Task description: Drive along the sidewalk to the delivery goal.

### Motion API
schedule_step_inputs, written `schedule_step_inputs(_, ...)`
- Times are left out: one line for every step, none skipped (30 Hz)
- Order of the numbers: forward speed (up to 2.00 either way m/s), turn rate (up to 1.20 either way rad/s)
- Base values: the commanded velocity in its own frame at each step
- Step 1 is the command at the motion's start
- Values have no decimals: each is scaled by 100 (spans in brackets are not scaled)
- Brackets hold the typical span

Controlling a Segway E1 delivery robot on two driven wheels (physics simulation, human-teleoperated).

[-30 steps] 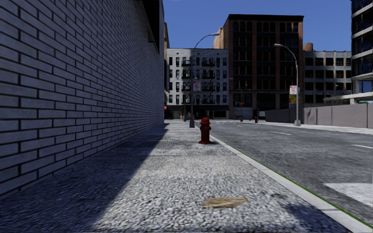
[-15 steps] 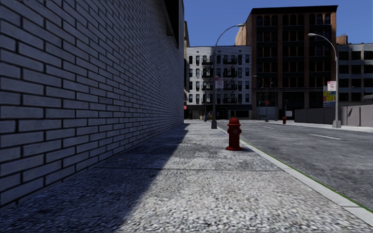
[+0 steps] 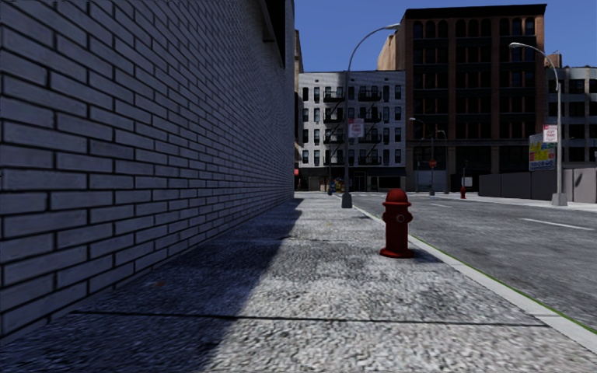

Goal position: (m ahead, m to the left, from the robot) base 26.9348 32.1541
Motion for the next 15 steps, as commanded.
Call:
schedule_step_inputs(200, 0)
schedule_step_inputs(200, 0)
schedule_step_inputs(200, 0)
schedule_step_inputs(200, 0)
schedule_step_inputs(200, 0)
schedule_step_inputs(200, 0)
schedule_step_inputs(200, 0)
schedule_step_inputs(200, 0)
schedule_step_inputs(200, -5)
schedule_step_inputs(200, -9)
schedule_step_inputs(200, -9)
schedule_step_inputs(200, -15)
schedule_step_inputs(200, -19)
schedule_step_inputs(200, -20)
schedule_step_inputs(200, -21)
